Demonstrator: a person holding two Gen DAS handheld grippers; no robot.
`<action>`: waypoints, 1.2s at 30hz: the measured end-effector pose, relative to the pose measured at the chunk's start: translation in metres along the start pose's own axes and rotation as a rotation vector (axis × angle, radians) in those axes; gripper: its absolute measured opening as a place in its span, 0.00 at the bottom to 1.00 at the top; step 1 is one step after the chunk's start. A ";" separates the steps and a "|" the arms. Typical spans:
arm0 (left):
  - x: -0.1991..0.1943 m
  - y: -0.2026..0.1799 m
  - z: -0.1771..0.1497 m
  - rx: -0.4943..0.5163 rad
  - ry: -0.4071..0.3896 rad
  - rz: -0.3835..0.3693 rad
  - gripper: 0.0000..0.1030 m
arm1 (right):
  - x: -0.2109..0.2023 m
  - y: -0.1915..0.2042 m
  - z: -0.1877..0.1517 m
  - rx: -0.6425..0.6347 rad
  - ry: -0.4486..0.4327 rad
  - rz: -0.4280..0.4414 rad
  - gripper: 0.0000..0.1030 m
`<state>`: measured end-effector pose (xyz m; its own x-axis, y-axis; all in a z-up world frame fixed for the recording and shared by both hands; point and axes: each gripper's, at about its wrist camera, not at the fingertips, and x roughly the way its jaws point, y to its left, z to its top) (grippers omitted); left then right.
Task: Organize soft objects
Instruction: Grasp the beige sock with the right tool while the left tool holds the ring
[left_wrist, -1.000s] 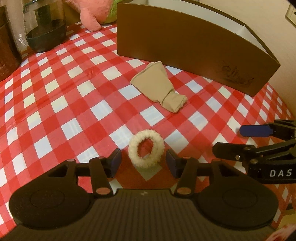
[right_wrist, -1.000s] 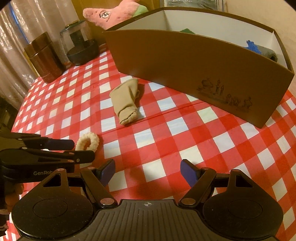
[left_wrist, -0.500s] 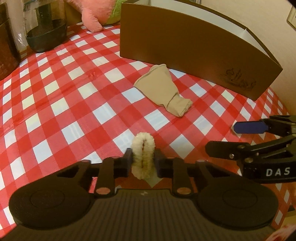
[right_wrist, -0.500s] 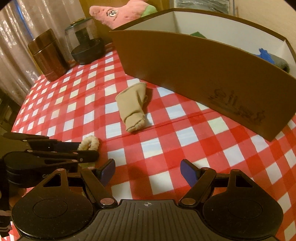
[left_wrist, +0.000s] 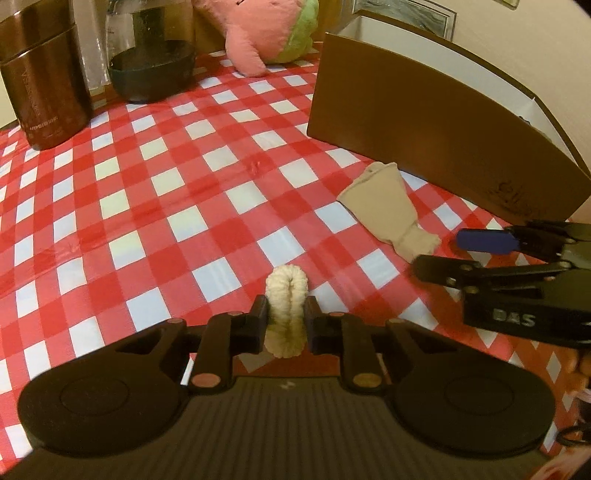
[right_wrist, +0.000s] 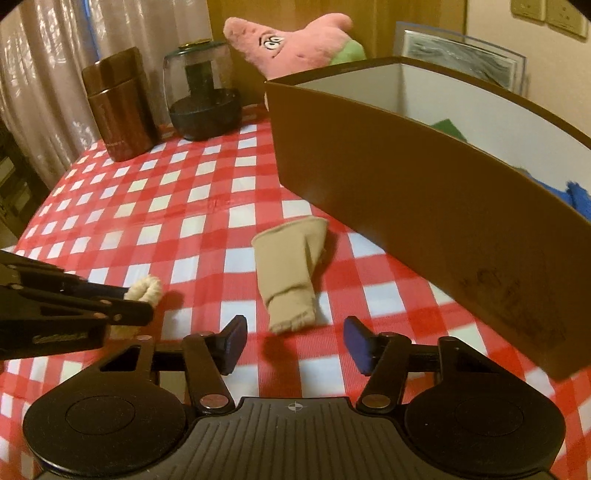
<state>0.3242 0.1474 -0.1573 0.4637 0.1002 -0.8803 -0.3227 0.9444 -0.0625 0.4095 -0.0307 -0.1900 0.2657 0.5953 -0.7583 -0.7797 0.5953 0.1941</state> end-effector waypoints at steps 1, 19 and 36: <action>0.000 0.000 0.000 -0.003 0.002 0.000 0.18 | 0.005 0.001 0.001 -0.009 0.003 -0.002 0.54; -0.001 -0.009 -0.005 0.009 0.025 -0.032 0.18 | -0.036 -0.002 -0.032 0.011 0.003 -0.021 0.29; -0.002 -0.014 -0.012 0.019 0.056 -0.035 0.18 | -0.042 0.008 -0.038 -0.019 0.016 -0.033 0.68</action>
<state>0.3177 0.1298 -0.1599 0.4273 0.0496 -0.9028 -0.2909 0.9529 -0.0853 0.3705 -0.0716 -0.1803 0.2826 0.5669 -0.7738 -0.7814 0.6039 0.1571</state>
